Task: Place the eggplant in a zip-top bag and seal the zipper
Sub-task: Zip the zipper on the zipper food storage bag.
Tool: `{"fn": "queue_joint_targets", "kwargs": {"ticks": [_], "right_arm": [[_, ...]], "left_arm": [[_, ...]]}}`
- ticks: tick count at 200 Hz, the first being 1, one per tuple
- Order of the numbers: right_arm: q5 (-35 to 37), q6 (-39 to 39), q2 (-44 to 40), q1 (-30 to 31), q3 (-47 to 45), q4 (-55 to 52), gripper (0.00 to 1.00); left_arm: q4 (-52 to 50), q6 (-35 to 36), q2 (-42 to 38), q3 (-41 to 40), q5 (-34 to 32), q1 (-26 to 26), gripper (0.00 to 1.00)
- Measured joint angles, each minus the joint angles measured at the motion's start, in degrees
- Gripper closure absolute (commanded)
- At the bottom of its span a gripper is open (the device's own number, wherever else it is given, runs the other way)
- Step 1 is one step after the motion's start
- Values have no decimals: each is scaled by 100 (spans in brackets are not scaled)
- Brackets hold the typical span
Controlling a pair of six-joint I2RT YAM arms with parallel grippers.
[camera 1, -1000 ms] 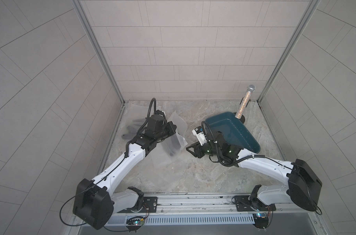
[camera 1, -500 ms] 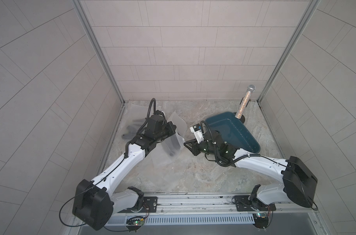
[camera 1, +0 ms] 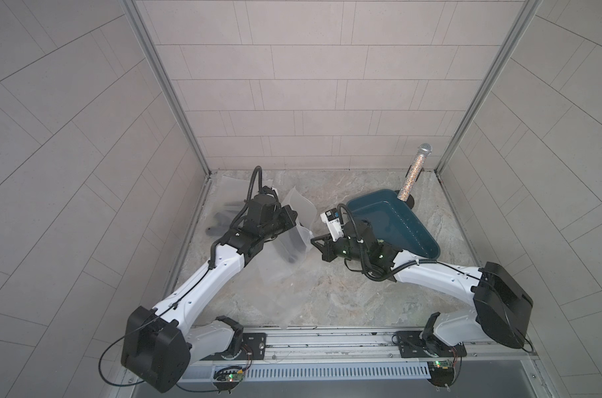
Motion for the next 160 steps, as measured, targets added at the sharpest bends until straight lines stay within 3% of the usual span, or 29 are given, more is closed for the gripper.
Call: {"fn": "queue_joint_targets", "kwargs": {"ticks": [41,93,124,160], "right_arm": [[280,-289,-138,-46,260,-699,100],[761,-1401,-595,-234,1609,-2559,100],[1104,-1923,-647,-269,2033,-3250,100],[1344,-2286,-658,-306,2105,-3574,100]], "left_arm": [[-83,50,-129,-50,-24,4,95],[-136,361,-387,-50,37,-59,92],[-166,651,-588,17,79,-39,73],[-295,1182,-951,48,68,-31,70]]}}
